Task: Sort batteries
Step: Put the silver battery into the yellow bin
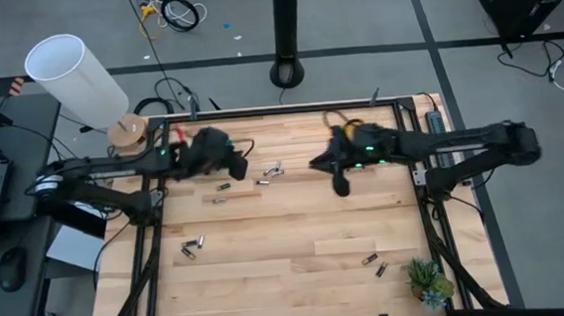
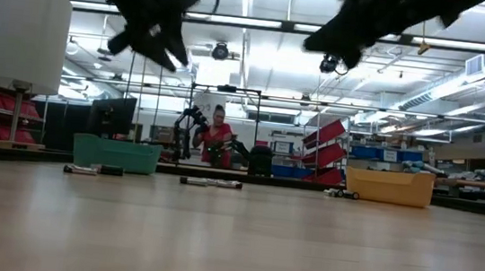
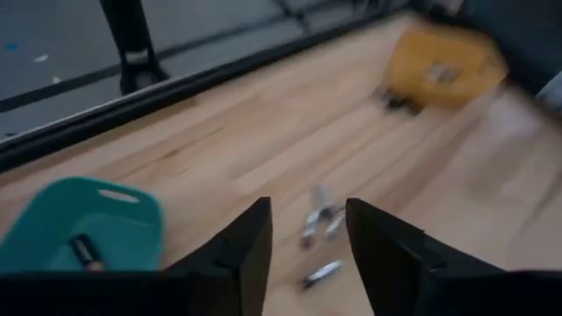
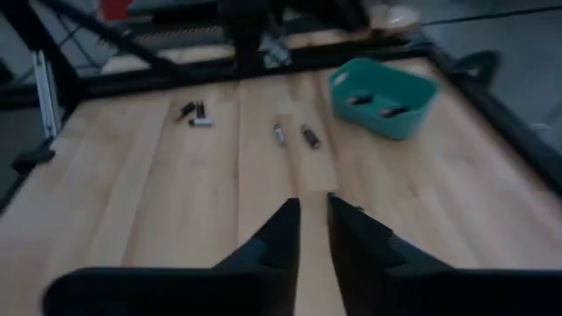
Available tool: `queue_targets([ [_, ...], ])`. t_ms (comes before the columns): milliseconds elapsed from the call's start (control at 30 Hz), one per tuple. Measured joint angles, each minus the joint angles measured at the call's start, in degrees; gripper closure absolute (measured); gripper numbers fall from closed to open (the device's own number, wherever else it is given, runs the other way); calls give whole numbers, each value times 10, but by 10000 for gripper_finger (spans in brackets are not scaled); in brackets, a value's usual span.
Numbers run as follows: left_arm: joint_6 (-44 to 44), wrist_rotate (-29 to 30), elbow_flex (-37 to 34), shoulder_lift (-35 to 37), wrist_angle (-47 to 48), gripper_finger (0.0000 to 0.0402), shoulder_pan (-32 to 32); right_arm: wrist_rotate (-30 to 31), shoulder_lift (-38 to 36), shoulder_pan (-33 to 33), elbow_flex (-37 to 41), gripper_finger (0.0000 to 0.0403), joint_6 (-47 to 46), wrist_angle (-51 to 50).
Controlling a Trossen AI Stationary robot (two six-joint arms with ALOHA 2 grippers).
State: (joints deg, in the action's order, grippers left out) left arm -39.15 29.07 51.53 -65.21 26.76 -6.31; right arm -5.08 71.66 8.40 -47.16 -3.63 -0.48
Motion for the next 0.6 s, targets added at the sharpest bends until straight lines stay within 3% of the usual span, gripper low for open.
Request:
queue_targets([
  [167,-139,112,0,6,-3,262,118,-25,144,5,0,271,26,125],
  [367,-281,204,0,-27,-13,265,208,-24,274,6,0,230,28,240],
  [600,-355,236,-1,-70,-37,266,242,11,337,14,-5,227,65,260],
])
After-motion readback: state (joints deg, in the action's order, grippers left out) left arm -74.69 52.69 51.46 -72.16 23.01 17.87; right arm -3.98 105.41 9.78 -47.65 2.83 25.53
